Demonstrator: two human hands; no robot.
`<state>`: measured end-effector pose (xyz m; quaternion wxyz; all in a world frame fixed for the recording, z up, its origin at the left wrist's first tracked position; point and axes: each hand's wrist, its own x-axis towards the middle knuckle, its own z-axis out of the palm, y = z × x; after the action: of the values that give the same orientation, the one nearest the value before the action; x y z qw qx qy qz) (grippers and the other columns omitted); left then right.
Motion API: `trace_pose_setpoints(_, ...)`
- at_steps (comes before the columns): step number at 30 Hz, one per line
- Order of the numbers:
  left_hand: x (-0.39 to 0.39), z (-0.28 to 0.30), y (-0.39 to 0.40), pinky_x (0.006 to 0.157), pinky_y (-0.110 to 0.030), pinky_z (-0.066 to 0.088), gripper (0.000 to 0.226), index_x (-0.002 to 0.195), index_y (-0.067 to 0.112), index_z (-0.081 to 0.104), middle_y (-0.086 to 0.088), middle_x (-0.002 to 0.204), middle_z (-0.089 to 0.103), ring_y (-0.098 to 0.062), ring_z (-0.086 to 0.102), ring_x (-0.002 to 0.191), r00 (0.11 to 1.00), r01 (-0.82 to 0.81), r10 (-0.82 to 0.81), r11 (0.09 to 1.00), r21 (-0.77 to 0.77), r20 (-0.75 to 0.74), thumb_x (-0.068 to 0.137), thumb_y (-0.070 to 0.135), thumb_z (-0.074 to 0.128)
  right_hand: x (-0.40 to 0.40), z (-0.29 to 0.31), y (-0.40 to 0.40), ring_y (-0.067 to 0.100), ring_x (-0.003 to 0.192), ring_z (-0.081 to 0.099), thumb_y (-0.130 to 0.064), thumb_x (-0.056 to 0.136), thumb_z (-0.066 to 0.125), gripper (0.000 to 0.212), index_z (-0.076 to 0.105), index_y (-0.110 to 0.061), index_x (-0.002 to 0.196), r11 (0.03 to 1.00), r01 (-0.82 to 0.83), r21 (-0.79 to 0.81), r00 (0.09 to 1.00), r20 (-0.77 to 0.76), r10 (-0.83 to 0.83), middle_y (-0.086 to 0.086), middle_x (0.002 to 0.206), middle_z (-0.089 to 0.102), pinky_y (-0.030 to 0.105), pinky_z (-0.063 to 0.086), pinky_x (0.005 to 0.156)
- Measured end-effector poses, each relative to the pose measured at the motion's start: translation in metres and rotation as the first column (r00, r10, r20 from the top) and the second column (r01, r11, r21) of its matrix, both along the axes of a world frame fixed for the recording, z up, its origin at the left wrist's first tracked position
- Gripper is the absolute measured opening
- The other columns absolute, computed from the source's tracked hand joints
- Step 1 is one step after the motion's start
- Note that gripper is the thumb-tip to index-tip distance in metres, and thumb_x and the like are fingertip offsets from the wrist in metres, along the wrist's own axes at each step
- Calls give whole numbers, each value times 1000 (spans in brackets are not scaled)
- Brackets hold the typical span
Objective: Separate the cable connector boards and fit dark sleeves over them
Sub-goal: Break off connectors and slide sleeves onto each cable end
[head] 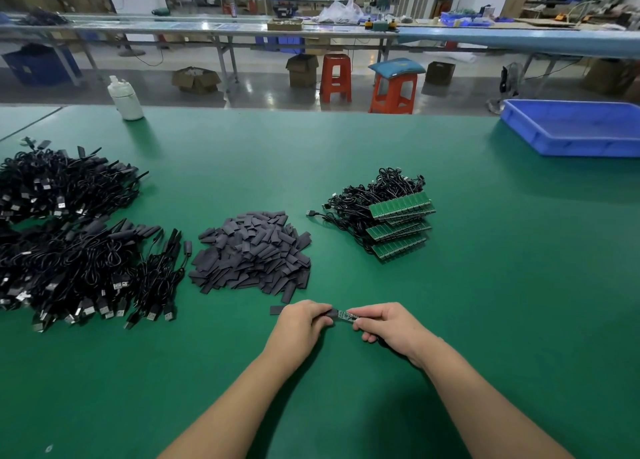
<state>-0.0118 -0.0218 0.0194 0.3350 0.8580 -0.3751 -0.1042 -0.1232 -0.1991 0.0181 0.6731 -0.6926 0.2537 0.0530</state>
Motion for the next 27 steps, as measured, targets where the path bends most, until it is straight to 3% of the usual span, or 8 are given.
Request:
trace_pose_setpoints(5, 3, 7, -1, 93, -24, 42, 28, 122, 16, 69, -1, 113, 69, -18, 60, 105, 994, 90, -93, 994, 55, 57, 96, 21, 61, -1, 3, 1, 9, 64, 58, -4, 91, 67, 24, 73, -18, 110, 1000, 3, 4, 1000, 5, -3, 3, 84, 74, 18, 50, 68)
trace_pose_setpoints(9, 6, 14, -3, 91, -32, 43, 26, 121, 17, 67, -4, 113, 65, -24, 59, 104, 973, 179, -198, 970, 164, 114, 100, 22, 53, -1, 4, 1, 8, 63, 58, -2, 91, 66, 24, 72, -17, 109, 1000, 13, 11, 1000, 12, -13, 1, 82, 74, 18, 51, 68)
trace_pose_setpoints(16, 4, 13, -7, 86, -33, 45, 24, 115, 17, 68, -5, 104, 65, -24, 59, 98, 974, 158, -186, 967, 201, 128, 99, 26, 54, -2, 3, 2, 8, 63, 58, -4, 91, 67, 23, 72, -19, 109, 1000, 11, 6, 1000, 16, -11, 1, 83, 75, 18, 51, 70)
trace_pose_setpoints(27, 7, 7, -8, 84, -28, 44, 20, 111, 26, 69, 3, 107, 65, -18, 59, 99, 983, 113, -137, 977, 179, 126, 98, 26, 55, -2, 3, 2, 10, 66, 58, -2, 92, 65, 24, 71, -16, 110, 1000, 3, 12, 1000, 16, -3, 0, 80, 73, 20, 51, 73)
